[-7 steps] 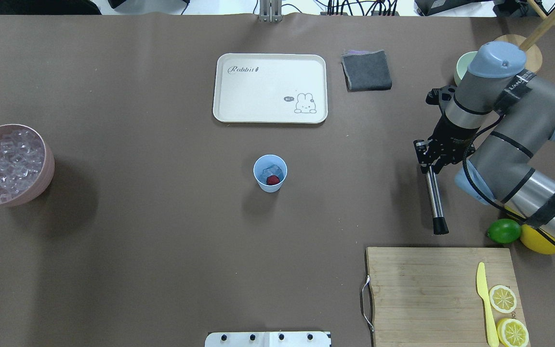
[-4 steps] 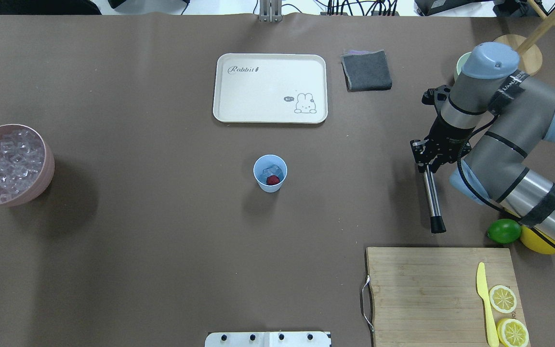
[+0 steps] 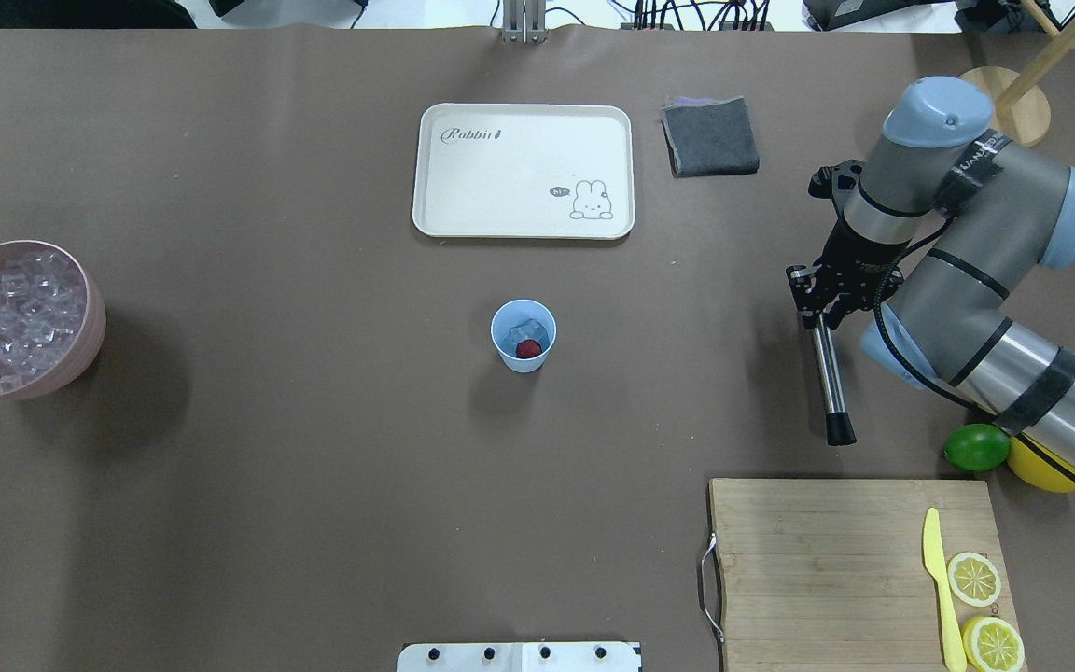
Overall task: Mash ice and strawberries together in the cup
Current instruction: 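Lower the muddler upright onto the table and open the right gripper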
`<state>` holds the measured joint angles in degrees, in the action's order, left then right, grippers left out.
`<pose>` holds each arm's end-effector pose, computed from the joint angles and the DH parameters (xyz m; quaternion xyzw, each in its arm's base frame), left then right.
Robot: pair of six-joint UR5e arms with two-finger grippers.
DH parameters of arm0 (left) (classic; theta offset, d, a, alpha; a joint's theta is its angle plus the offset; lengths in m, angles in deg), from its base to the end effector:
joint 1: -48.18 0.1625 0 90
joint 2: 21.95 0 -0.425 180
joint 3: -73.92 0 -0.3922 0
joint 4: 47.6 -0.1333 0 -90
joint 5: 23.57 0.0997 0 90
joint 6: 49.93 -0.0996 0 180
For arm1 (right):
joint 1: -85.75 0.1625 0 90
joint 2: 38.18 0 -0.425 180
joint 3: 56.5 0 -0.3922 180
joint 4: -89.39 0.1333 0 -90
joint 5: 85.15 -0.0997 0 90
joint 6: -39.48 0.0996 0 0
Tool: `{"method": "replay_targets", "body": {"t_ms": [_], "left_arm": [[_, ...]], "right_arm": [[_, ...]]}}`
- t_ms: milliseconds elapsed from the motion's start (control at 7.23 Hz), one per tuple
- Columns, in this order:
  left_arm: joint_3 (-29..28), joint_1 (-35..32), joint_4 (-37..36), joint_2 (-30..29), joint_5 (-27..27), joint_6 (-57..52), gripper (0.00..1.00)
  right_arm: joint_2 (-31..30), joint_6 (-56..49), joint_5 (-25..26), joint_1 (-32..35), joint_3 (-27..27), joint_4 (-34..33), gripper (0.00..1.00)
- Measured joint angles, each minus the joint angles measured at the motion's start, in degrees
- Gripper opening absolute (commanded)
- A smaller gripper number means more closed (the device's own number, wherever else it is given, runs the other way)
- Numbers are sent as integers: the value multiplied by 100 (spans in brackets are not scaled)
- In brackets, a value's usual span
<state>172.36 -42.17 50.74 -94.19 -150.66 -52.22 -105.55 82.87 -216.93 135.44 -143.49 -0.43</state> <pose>-0.0754 -0.3553 0.7119 -0.0008 0.3181 0.0133 0.9479 -0.3707 -0.5404 0.4592 -0.1147 -0.3688 -0.0365 0.9217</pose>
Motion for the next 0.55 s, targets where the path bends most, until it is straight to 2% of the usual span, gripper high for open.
{"method": "replay_targets", "body": {"t_ms": [553], "left_arm": [[-3, 0, 59, 51, 0, 0, 99]], "right_arm": [[29, -6, 85, -3, -23, 0, 100]]}}
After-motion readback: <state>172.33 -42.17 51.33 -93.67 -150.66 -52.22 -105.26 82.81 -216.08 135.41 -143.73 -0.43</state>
